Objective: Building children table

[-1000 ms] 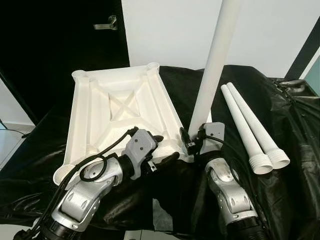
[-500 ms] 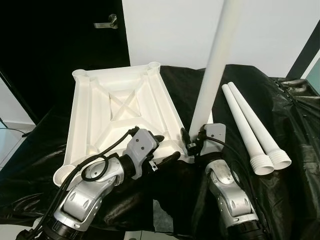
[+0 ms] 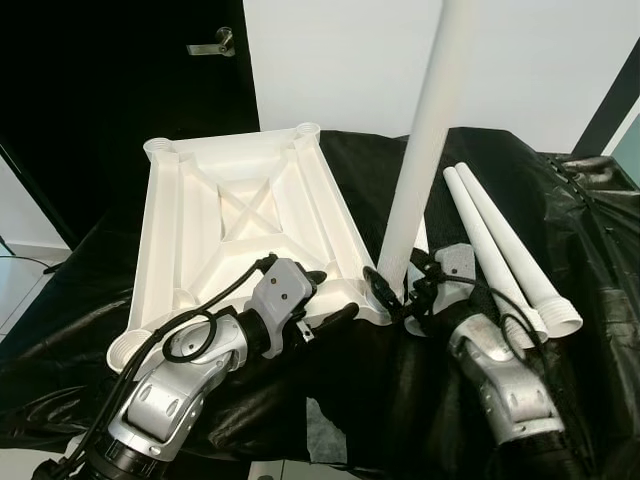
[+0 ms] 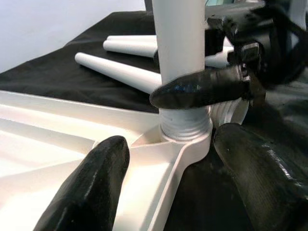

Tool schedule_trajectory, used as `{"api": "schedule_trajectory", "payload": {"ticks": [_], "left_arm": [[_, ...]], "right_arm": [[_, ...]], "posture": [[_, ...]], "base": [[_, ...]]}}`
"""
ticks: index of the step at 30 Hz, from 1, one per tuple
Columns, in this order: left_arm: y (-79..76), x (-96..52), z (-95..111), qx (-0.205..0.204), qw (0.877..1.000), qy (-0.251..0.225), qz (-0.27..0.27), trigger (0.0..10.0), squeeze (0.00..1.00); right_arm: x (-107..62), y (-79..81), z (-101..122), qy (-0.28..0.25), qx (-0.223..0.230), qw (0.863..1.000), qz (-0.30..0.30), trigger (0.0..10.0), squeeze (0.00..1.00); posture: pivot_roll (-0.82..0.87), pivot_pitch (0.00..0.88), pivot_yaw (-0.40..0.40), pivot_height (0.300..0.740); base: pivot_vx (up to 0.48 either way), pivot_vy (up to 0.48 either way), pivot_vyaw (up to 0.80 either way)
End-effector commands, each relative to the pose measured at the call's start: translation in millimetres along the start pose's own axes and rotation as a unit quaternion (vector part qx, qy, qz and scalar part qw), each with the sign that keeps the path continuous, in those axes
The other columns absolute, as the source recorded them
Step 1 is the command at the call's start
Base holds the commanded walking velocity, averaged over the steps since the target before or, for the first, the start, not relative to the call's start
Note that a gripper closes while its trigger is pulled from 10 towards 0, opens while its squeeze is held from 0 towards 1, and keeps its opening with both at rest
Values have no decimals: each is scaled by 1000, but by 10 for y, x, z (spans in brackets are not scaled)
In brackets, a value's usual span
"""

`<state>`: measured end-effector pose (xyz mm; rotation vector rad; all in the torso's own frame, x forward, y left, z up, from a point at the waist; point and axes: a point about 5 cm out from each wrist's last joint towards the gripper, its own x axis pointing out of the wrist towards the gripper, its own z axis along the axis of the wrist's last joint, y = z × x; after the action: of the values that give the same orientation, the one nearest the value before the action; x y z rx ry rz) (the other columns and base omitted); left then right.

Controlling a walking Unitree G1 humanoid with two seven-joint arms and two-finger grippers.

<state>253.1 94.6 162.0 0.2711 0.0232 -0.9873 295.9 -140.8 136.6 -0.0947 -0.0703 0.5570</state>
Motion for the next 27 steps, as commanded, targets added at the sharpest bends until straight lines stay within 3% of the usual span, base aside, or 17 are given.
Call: {"api": "schedule_trajectory", "payload": {"ticks": [1,2,5,6,7,8,9,18,25,26,27], "left_arm": [[-7,10,8,13,1000,1,-28,10000,0],[-7,10,8,13,1000,1,-28,10000,0],[6,16,21,16,1000,0,-26,10000,0],[6,14,22,17,1000,-1,-26,10000,0],[6,14,22,17,1000,-1,-26,10000,0],[6,10,22,17,1000,0,-25,10000,0],[6,-2,20,17,1000,0,-23,10000,0],[2,-54,0,11,1000,4,-9,10000,0],[-15,-65,-6,8,1000,4,-6,10000,0],[-12,-61,-8,7,1000,5,-6,10000,0],[-12,-61,-8,7,1000,5,-6,10000,0]], "right_arm": [[45,-89,1,5,-8,999,43,10000,0],[45,-89,1,5,-8,999,43,10000,0],[157,-126,-10,29,-32,992,116,9765,0],[178,-140,-9,33,-37,990,132,4824,0],[178,-140,-9,33,-37,990,132,4824,0],[195,-150,-11,38,-40,988,143,4157,0],[207,-158,-15,43,-44,986,156,0,0],[168,-177,-62,49,-40,986,157,0,0],[159,-92,-150,59,-27,995,74,0,0],[166,-49,-158,58,-22,997,55,3804,0],[166,-49,-158,58,-22,997,55,3804,0]], "posture": [[68,0,-10,740],[68,0,-10,740],[73,0,-10,740],[76,0,-10,740],[76,0,-10,740],[78,0,-11,740],[83,0,-15,740],[99,0,-34,740],[95,0,-27,740],[94,0,-23,740],[94,0,-23,740]], "base": [[0,0,0],[0,0,0],[0,0,0],[0,0,0],[0,0,0],[0,0,0],[0,0,0],[0,0,0],[0,0,0],[0,0,0],[0,0,0]]}}
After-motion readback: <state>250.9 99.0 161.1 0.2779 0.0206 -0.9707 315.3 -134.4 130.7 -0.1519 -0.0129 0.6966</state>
